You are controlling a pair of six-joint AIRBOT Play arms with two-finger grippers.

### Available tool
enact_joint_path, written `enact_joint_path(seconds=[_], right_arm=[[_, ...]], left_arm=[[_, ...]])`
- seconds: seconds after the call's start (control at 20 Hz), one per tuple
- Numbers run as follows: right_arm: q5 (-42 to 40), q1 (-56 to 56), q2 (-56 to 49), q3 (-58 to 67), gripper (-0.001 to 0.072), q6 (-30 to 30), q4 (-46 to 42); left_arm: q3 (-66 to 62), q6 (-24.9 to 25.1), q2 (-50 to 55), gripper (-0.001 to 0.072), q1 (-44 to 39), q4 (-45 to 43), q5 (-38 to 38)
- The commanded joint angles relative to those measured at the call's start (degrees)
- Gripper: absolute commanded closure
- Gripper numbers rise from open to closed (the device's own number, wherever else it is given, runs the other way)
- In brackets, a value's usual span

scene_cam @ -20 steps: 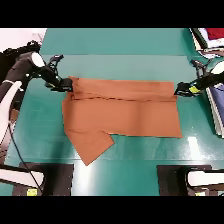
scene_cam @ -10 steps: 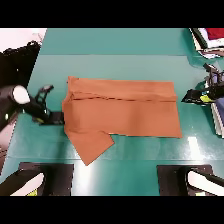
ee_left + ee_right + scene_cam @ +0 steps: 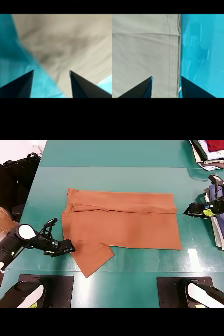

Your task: Fold the shirts.

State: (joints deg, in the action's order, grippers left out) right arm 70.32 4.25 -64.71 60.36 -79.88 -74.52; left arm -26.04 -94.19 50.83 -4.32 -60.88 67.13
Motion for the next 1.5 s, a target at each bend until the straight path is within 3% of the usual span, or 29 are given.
enact_joint_path(seconds=[0.0, 0.1, 0.15, 0.2, 0.25, 0.5, 0.65, 0.7, 0.75, 0.9, 1.0, 1.2, 1.25, 1.3, 1.35, 1.4, 1.45], right_arm=[[-0.2, -0.1, 0.7, -0.1, 0.0302, 0.0, 0.0], [0.5, -0.1, 0.7, -0.1, 0.0303, 0.0, 0.0], [1.1, -0.1, 0.7, -0.1, 0.0303, 0.0, 0.0], [2.0, 0.1, 0.7, -0.1, 0.0303, 0.0, 0.0], [3.2, 0.5, 0.7, -0.1, 0.0303, 0.0, 0.0], [11.9, 9.2, 0.9, -1.1, 0.0303, 1.6, -0.1], [11.2, 15.3, 2.1, -9.0, 0.0294, 2.5, 0.1], [11.3, 16.5, 2.1, -12.3, 0.0202, 3.4, 0.4], [11.3, 17.7, 1.8, -15.6, 0.0180, 4.8, 1.7], [10.3, 19.3, -1.6, -23.4, 0.0196, 7.2, 7.9], [8.9, 18.9, -4.3, -25.6, 0.0270, 8.4, 10.8], [6.1, 16.7, -6.6, -25.0, 0.0308, 8.6, 12.5], [5.8, 15.9, -6.6, -24.5, 0.0452, 8.6, 12.5], [5.8, 15.1, -6.6, -24.0, 0.0531, 8.6, 12.4], [6.1, 14.4, -6.6, -23.5, 0.0569, 8.6, 12.3], [6.7, 13.6, -6.6, -22.9, 0.0654, 8.6, 11.7], [7.4, 12.6, -6.4, -22.4, 0.0671, 8.6, 11.3]], left_arm=[[1.6, 0.1, 0.2, 0.0179, -4.0, 3.0, -6.1], [1.6, -0.4, 0.4, 0.0183, -6.1, 2.9, -6.6], [1.6, -0.4, 0.4, 0.0356, -6.1, 3.0, -6.5], [1.6, -0.4, 0.4, 0.0584, -6.1, 3.0, -6.5], [1.5, -0.4, 0.4, 0.0675, -6.1, 3.1, -6.4], [-2.3, 0.2, -0.4, 0.0685, -6.1, 3.3, -3.6], [-4.2, 0.2, -0.4, 0.0685, -6.1, 3.5, -4.1], [-4.3, 0.2, -0.4, 0.0685, -6.1, 3.5, -4.4], [-4.3, 0.2, -0.4, 0.0685, -6.1, 3.5, -4.8], [-4.3, 0.2, -0.4, 0.0685, -6.1, 3.5, -5.7], [-4.3, 0.2, -0.4, 0.0685, -6.1, 3.5, -5.7], [-4.3, 0.2, -0.4, 0.0685, -6.1, 3.5, -5.7], [-4.3, 0.2, -0.4, 0.0685, -6.1, 3.5, -5.7], [-4.3, 0.2, -0.4, 0.0685, -6.1, 3.5, -5.6], [-4.3, 0.3, -0.4, 0.0686, -6.1, 3.4, -5.1], [-4.6, 0.8, -0.4, 0.0686, -6.1, 2.9, -3.9], [-5.2, 1.0, -0.4, 0.0687, -6.1, 2.1, -2.1]])
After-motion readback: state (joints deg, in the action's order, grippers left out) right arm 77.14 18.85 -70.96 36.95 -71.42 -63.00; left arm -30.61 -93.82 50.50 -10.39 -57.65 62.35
